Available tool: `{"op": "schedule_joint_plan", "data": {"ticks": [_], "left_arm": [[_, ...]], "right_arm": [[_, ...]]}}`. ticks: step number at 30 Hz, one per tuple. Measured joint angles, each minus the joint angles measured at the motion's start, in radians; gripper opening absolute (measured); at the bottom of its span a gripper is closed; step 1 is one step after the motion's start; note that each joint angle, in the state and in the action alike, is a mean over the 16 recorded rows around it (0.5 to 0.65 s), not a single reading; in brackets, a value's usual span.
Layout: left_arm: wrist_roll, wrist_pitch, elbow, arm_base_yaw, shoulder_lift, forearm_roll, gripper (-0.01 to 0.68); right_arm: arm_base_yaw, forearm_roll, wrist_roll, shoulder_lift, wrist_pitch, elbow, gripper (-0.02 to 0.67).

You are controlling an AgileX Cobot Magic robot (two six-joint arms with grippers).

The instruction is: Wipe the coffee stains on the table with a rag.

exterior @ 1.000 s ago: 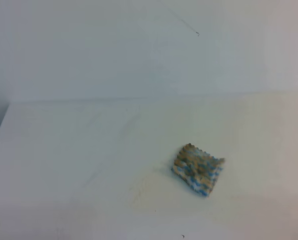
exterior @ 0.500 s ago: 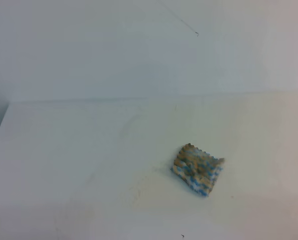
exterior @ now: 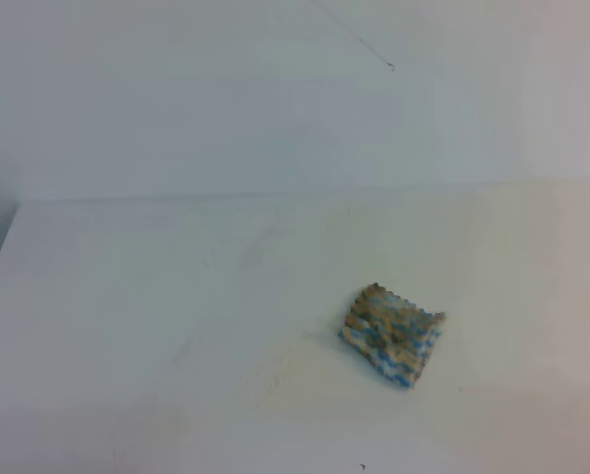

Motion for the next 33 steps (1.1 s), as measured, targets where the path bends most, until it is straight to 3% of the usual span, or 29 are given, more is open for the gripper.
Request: {"op": "schedule_joint_plan", "data": {"ticks": [33], "left_arm": [[0.0,0.0,0.0,0.0,0.0,0.0,0.001]], "right_arm": [[0.021,0.0,0.0,0.003,0.002,-0.002,-0.002]]}}
